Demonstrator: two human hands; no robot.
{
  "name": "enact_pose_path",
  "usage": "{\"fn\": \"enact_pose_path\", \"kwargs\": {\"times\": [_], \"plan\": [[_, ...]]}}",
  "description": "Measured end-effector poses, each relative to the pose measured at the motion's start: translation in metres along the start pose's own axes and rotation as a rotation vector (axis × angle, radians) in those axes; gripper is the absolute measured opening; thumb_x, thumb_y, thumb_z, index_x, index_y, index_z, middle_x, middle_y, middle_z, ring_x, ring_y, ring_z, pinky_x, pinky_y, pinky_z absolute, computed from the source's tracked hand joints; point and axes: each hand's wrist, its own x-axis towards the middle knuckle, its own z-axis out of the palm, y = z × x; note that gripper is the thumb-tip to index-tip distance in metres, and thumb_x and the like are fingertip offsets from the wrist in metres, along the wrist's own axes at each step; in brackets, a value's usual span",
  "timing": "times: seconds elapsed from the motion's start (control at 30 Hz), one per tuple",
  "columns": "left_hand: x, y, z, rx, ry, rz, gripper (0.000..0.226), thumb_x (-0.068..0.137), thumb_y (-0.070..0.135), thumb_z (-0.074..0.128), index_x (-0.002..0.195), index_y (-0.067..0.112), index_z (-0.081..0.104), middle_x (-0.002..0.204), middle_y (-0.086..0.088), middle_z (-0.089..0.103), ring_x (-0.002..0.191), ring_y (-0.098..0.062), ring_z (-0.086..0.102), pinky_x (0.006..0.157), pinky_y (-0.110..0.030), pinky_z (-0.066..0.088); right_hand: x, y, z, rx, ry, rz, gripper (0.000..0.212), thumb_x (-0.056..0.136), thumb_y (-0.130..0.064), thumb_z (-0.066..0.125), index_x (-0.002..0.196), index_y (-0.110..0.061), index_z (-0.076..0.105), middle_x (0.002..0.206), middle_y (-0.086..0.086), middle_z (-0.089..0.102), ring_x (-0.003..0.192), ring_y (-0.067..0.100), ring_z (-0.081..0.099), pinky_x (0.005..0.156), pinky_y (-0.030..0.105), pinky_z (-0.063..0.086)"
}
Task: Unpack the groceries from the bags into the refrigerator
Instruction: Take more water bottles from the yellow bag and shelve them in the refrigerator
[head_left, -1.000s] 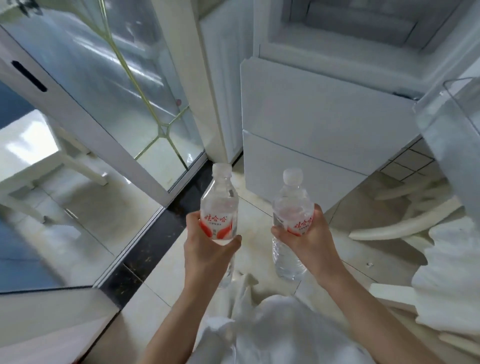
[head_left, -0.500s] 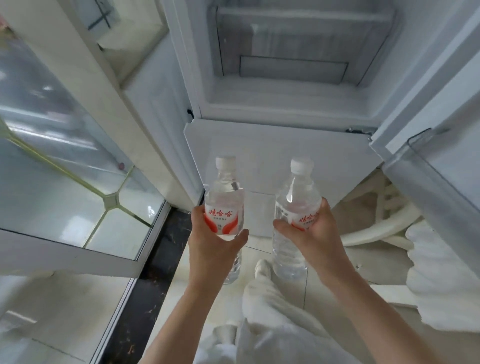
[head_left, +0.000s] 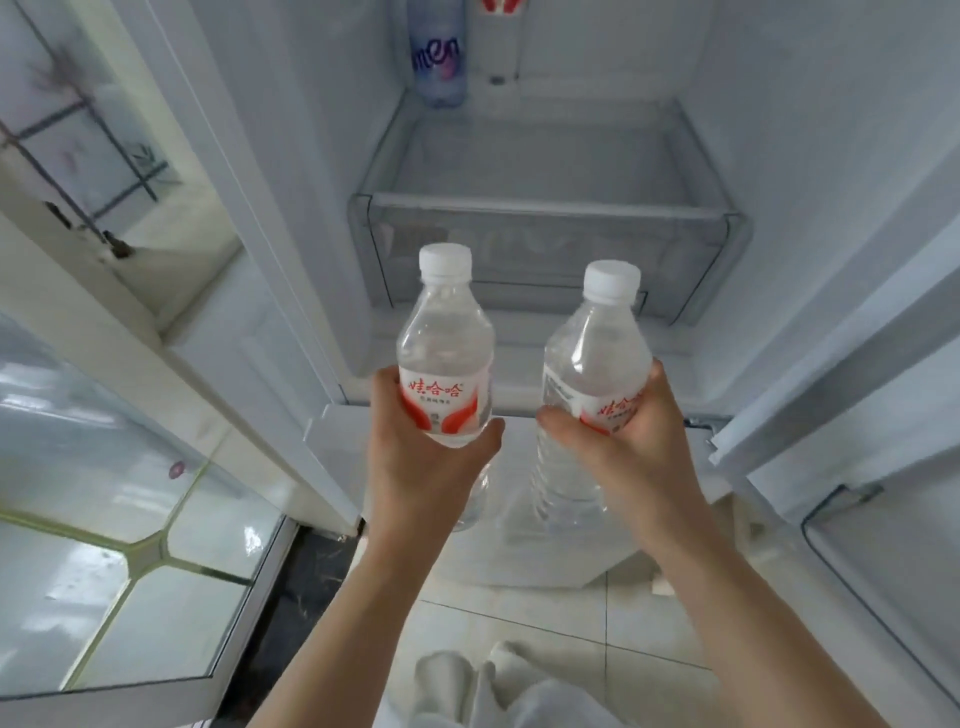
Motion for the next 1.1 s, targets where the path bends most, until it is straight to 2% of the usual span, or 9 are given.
{"fn": "enact_pose_path", "kwargs": {"times": [0.17,0.3,0.47,0.57,0.67,0.8,0.87,0.97,1.1], "plan": [[0.05,0.029,0.008,-0.048,-0.032,0.112,0.068,0.058,0.015,0.091,0.105,0.025,0.044,0.089,0.015,0.058,0.081,0.013,0.058,0.059,-0.002,0.044,0.039,-0.032,0.003,0.029,0.094,-0.096,0.059,0.067,-0.016,0.083,0.114,-0.025,0.049,0.095,-0.01,0.064,0.084,-0.001,0.064,0.068,0.012,0.049],[0.095,0.054,0.012,-0.116,-0.058,0.19,0.067,0.056,0.014,0.092,0.096,0.035,0.043,0.086,0.018,0.06,0.081,0.007,0.061,0.06,-0.005,0.047,0.068,-0.055,0.007,0.058,0.16,-0.17,0.059,0.068,-0.012,0.083,0.116,-0.022,0.051,0.097,-0.007,0.066,0.085,0.002,0.065,0.069,0.014,0.05],[0.135,0.08,0.017,-0.21,-0.058,0.302,0.065,0.058,0.006,0.088,0.092,0.036,0.041,0.084,0.041,0.057,0.077,0.011,0.061,0.058,-0.004,0.044,0.101,-0.084,0.014,0.055,0.255,-0.289,0.057,0.068,-0.011,0.084,0.116,-0.016,0.053,0.097,-0.005,0.067,0.088,0.005,0.066,0.072,0.014,0.05],[0.157,0.09,0.022,-0.289,-0.009,0.326,0.065,0.06,0.005,0.087,0.095,0.034,0.042,0.082,0.025,0.06,0.074,0.007,0.061,0.059,-0.005,0.044,0.119,-0.099,0.02,0.028,0.305,-0.392,0.061,0.066,-0.017,0.085,0.117,-0.009,0.052,0.099,-0.003,0.066,0.091,0.005,0.065,0.076,0.013,0.048],[0.18,0.1,0.033,-0.347,0.028,0.36,0.068,0.06,0.006,0.087,0.104,0.028,0.04,0.091,0.018,0.058,0.075,0.008,0.06,0.064,-0.004,0.044,0.139,-0.11,0.025,0.021,0.368,-0.46,0.062,0.067,-0.008,0.085,0.118,-0.009,0.05,0.103,-0.008,0.063,0.093,-0.004,0.062,0.078,0.007,0.044],[0.206,0.111,0.05,-0.376,0.057,0.409,0.072,0.062,0.001,0.085,0.111,0.024,0.039,0.095,0.02,0.054,0.079,0.013,0.058,0.065,-0.004,0.044,0.166,-0.12,0.028,0.012,0.374,-0.469,0.066,0.067,-0.008,0.085,0.12,-0.017,0.047,0.105,-0.014,0.061,0.096,-0.005,0.061,0.078,0.007,0.045],[0.217,0.112,0.058,-0.383,0.062,0.406,0.072,0.061,0.001,0.085,0.106,0.032,0.039,0.095,0.022,0.054,0.08,0.013,0.059,0.066,-0.005,0.045,0.177,-0.122,0.029,0.013,0.36,-0.468,0.063,0.068,-0.006,0.084,0.115,-0.022,0.045,0.098,-0.018,0.058,0.089,-0.011,0.059,0.072,0.004,0.043],[0.231,0.109,0.071,-0.378,0.069,0.407,0.074,0.06,0.002,0.087,0.099,0.042,0.039,0.096,0.026,0.054,0.085,0.013,0.059,0.071,-0.009,0.049,0.197,-0.121,0.028,0.025,0.349,-0.453,0.064,0.068,-0.005,0.083,0.116,-0.021,0.043,0.099,-0.016,0.056,0.086,-0.011,0.059,0.069,0.004,0.043],[0.242,0.105,0.084,-0.352,0.066,0.415,0.077,0.059,0.002,0.087,0.102,0.042,0.038,0.09,0.045,0.053,0.084,0.015,0.059,0.067,-0.006,0.047,0.22,-0.119,0.025,0.026,0.326,-0.449,0.066,0.069,-0.004,0.082,0.118,-0.019,0.042,0.102,-0.013,0.056,0.087,-0.011,0.059,0.07,0.004,0.044]]}}
